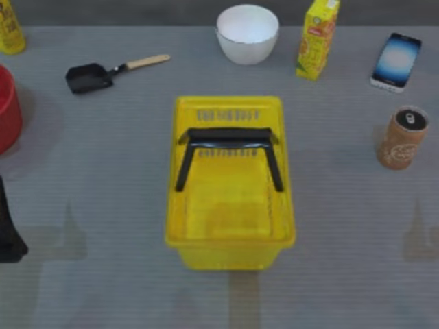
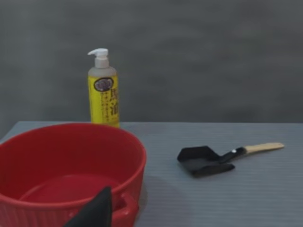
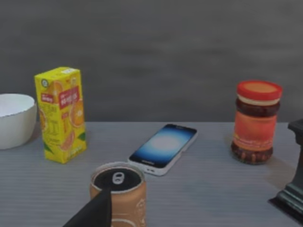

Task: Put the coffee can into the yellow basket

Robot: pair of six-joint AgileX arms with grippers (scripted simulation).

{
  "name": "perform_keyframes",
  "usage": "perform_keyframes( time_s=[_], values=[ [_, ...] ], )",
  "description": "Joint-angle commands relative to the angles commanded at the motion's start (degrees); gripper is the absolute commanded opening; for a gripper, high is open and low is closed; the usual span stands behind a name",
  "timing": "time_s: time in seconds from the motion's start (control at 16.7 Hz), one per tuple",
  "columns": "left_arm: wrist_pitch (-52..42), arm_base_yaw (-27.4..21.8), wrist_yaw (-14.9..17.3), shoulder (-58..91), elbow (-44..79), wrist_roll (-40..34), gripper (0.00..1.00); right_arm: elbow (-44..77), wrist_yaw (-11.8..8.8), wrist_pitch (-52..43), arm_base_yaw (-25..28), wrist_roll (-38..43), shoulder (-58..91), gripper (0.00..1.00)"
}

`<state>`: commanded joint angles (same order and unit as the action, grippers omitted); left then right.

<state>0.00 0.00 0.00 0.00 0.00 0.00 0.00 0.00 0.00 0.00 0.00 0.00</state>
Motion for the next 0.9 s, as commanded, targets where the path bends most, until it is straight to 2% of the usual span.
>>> perform_keyframes(
  time_s=[0.24,0.42,0.66,0.9],
  values=[
    [0.0,0.0,0.0,0.0,0.0,0.0,1.00,1.7,-0.1,-1.5,0.2,-0.7,1.7,1.00],
    [0.0,0.0,0.0,0.0,0.0,0.0,1.00,8.7,-0.1,-7.0,0.9,-3.4,8.9,1.00],
    [0.0,0.0,0.0,0.0,0.0,0.0,1.00,25.0,-0.1,-18.1,2.1,-8.7,26.8,1.00],
    [0.0,0.0,0.0,0.0,0.0,0.0,1.00,46.3,-0.1,-31.4,3.5,-15.0,51.2,1.00]
  ],
)
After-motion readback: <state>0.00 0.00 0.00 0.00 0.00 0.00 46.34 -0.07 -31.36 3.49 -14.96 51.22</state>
